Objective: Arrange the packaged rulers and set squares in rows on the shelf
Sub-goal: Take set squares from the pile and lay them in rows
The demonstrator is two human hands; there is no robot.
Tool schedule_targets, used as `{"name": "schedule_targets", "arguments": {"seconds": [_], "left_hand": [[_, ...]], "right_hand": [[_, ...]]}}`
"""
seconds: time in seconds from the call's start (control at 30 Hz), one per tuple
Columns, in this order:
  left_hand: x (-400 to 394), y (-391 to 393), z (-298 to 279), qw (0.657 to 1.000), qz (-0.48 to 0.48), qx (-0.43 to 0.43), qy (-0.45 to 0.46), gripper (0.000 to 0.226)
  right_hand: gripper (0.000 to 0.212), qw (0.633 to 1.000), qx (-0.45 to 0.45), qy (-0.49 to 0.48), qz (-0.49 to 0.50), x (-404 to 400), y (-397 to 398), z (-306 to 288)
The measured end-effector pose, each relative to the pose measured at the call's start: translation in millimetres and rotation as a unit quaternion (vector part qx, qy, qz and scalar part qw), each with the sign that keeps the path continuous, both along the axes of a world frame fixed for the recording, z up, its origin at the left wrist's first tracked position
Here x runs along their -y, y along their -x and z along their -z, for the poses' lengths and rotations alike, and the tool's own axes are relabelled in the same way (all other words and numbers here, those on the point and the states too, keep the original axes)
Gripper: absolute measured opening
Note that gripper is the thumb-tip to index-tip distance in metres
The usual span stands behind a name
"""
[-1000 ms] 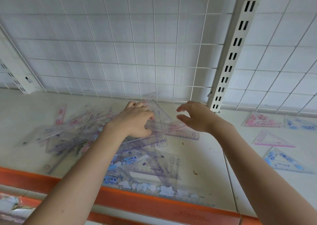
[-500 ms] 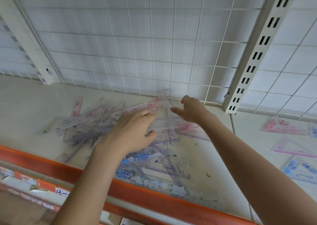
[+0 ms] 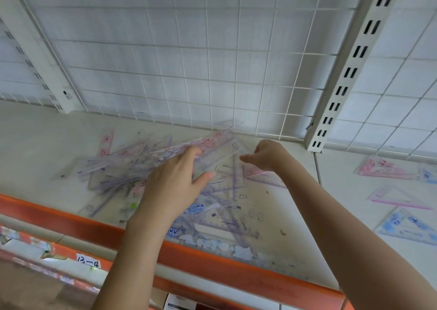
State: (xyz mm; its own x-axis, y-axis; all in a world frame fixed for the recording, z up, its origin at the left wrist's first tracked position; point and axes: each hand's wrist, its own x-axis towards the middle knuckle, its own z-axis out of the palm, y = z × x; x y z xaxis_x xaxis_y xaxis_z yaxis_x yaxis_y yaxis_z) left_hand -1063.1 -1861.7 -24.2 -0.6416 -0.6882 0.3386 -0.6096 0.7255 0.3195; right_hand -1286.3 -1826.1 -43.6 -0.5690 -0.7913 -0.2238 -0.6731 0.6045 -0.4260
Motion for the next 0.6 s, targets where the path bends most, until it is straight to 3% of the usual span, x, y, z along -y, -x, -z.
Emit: {"name": "schedule_targets", "arguments": {"seconds": [0.27,0.4,0.6], "left_hand": [[-28,25,4,0.996,0.065,-0.054,-0.015,0.048],[-55,44,0,0.993,0.085,-0.077,-0.022,0.05],[-110,80,3,0.987,0.117,-0.104,-0.046,0.063]], "right_hand": [[0.006,0.989,0.129,0.073,0.008,-85,6,-22],[0.005,0.977,0.167,0.12,0.048,-141,16,-24],[0.021,0.98,0.092,0.159,0.073,-235,35,-23]]}}
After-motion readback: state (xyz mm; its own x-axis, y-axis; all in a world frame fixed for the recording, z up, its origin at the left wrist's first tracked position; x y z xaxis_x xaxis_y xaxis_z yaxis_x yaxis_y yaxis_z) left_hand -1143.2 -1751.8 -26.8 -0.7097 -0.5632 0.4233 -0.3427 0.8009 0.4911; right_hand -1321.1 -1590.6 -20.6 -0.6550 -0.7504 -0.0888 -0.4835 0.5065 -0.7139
